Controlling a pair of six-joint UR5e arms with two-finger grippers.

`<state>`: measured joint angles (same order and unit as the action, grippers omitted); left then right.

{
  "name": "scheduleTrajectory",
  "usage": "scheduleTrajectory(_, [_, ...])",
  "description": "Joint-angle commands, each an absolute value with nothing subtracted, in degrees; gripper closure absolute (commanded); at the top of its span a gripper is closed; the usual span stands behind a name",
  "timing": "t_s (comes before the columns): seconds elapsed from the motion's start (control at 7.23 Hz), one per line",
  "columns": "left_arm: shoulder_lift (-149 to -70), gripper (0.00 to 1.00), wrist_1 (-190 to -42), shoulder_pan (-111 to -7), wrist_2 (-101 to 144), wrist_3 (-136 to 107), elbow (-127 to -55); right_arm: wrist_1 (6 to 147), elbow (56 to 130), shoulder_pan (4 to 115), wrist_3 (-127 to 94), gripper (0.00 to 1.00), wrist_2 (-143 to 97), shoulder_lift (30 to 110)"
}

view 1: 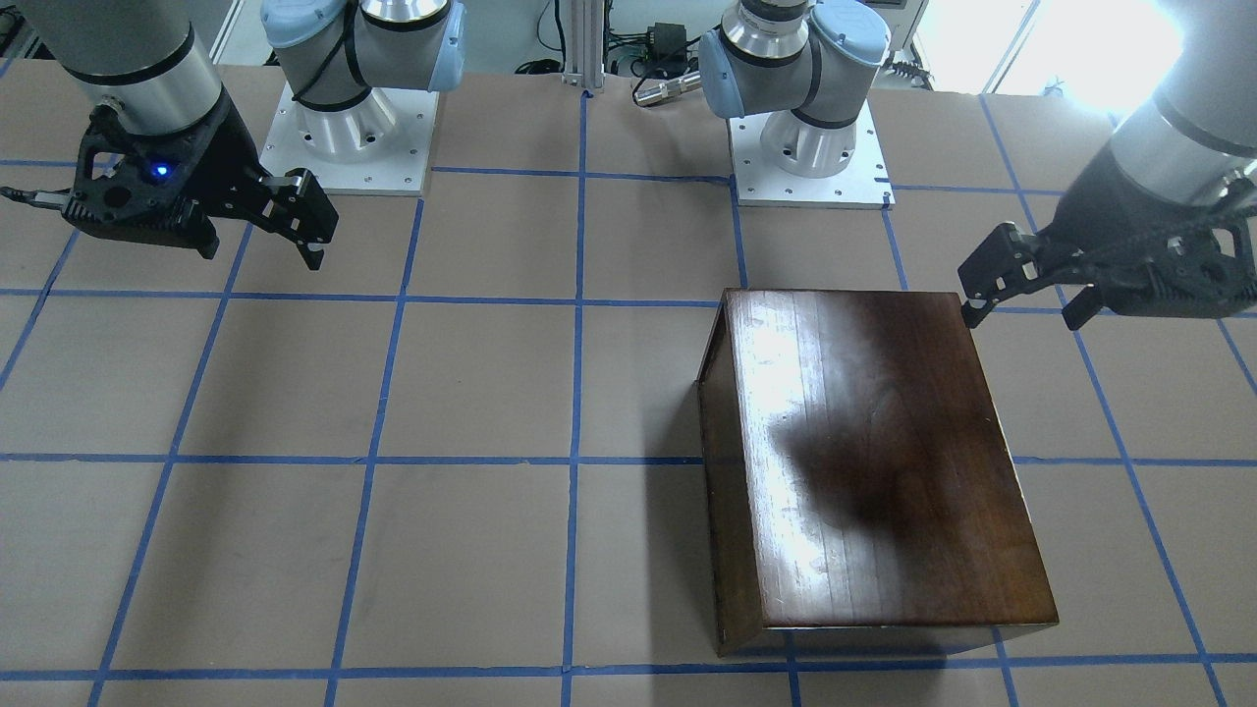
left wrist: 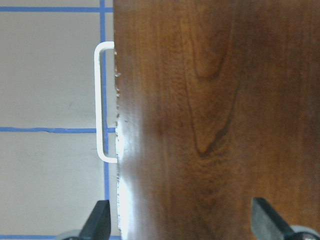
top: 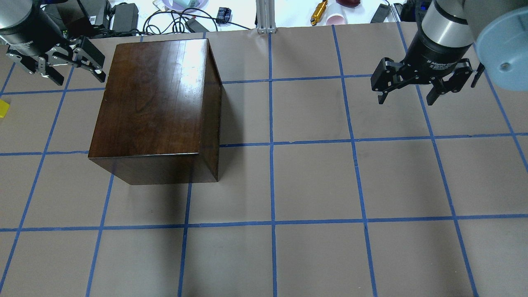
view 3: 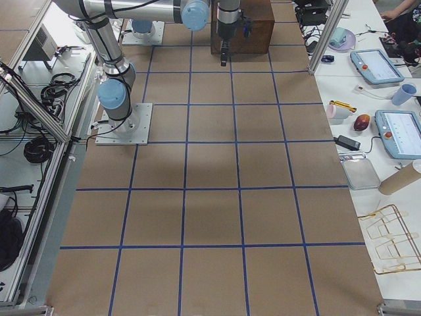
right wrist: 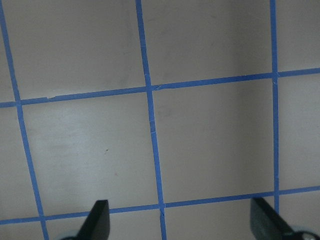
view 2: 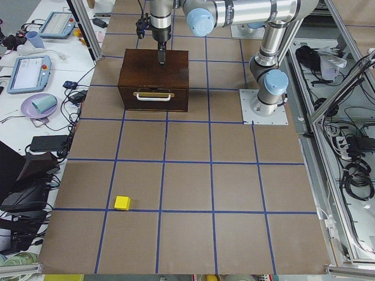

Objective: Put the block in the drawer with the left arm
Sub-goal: 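Move the left gripper down beside the cabinet to the white drawer handle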

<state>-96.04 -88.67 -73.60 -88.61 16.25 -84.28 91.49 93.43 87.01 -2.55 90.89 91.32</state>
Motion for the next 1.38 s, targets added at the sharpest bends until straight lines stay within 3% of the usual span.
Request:
scheduleTrajectory(0.0, [-100.09, 0.00, -86.76, -68.58, -88.59, 21.16, -84.20, 91.49, 93.43, 87.01, -2.55, 0.00, 90.88, 91.32])
scheduleTrajectory(1.24, [-111.88, 0.00, -83.32, -57.74, -72.97, 32.78, -84.90, 91.49, 93.43, 87.01, -2.55, 0.00, 90.88, 91.32])
